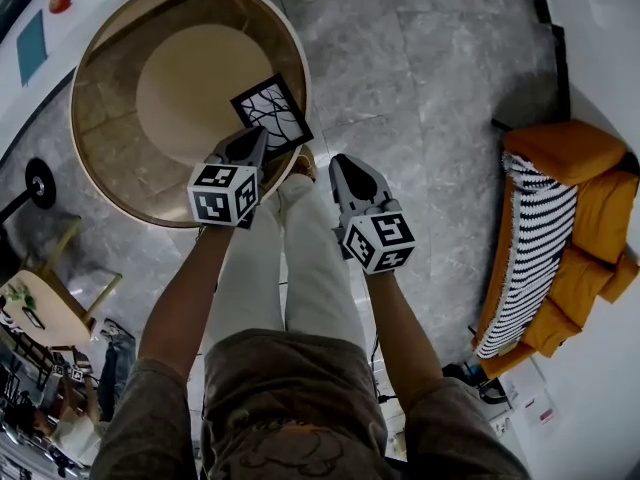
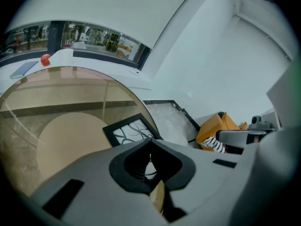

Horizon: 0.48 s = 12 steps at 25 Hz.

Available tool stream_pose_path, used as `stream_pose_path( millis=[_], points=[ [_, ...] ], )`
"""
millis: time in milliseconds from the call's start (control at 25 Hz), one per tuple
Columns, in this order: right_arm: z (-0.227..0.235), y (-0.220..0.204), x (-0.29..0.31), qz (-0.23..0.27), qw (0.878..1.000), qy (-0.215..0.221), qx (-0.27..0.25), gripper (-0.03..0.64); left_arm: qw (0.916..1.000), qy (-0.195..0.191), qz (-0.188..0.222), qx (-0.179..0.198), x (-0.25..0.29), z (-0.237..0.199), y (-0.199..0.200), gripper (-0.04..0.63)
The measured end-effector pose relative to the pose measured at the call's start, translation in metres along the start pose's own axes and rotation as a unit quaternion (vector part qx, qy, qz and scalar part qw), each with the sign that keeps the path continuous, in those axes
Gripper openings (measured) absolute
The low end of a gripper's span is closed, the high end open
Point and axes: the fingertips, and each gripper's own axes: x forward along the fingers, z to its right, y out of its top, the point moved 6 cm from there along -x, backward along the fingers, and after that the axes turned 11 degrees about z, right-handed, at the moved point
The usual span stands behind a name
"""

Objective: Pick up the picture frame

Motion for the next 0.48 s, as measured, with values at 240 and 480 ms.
stream_pose_path(
  millis=[240,480],
  points=[
    [-0.002,-0.010,0.015,-0.021,0.999,0.025,0.029,0.198,1.0000,-0.004,0.000,-0.005,0.000,0.000,0.001,0.017],
    [0.005,-0.024,0.030,-0.043,0.997,0.037,0.051,0.213,1.0000,-0.003,-0.002,-0.006,0.003,-0.002,-0.002,0.017]
  ],
)
